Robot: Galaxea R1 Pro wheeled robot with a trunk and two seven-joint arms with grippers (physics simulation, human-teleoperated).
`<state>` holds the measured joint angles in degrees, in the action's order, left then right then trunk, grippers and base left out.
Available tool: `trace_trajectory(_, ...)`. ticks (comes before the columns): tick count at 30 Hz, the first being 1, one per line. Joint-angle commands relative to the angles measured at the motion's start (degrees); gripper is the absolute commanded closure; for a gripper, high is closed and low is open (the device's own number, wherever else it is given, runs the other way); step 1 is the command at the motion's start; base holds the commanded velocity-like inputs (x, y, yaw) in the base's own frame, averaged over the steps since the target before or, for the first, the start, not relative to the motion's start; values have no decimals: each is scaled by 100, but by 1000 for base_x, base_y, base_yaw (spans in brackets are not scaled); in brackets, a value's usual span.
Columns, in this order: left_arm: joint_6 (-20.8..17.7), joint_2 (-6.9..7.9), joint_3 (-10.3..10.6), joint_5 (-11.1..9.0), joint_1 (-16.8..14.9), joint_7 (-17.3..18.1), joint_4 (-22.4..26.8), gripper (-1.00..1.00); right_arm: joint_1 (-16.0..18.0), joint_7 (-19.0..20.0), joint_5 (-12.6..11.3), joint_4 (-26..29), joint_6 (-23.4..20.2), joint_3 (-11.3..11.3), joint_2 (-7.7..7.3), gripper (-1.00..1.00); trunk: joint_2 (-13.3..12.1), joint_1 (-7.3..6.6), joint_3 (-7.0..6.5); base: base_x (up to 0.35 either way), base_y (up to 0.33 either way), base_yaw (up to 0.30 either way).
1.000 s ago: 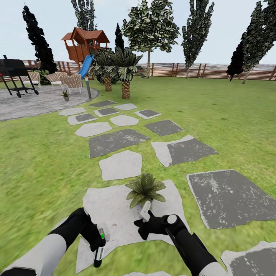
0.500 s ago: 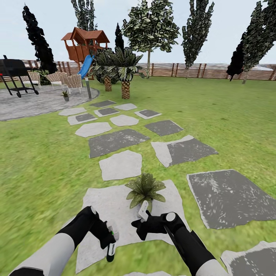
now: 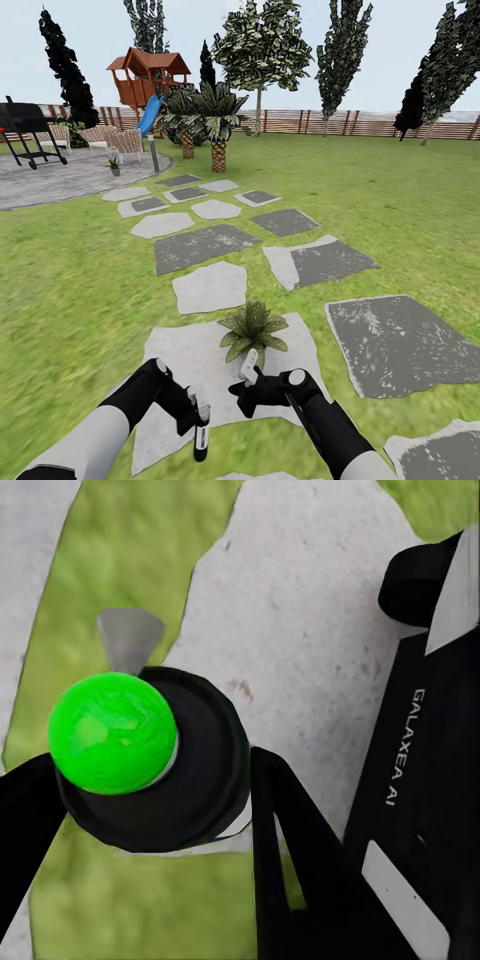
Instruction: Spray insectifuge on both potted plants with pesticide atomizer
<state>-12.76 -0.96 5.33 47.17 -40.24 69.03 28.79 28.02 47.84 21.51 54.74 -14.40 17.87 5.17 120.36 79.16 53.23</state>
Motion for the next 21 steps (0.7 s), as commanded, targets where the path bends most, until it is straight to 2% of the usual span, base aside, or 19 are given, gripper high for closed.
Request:
trace_trajectory(1,-58,-4,7,-40,-1,29,11,100,2,24,20,10,-37,-3,1,100,2,-1,5,0,0,0)
trace_trajectory(5,-5,-11,10,-233,-1,28,19,100,2,24,20,10,-37,-3,1,100,2,-1,5,0,0,0)
trace_trajectory(8,227,-55,5,-304,-1,23,13,100,2,24,20,10,-37,-3,1,100,2,-1,5,0,0,0)
trace_trajectory(14,245,-200,12,-312,-1,-40,12,100,2,24,20,17,-37,-3,1,100,2,-1,5,0,0,0)
trace_trajectory(21,258,-220,12,-321,-7,-27,20,100,2,24,20,19,-37,-3,1,100,2,-1,5,0,0,0)
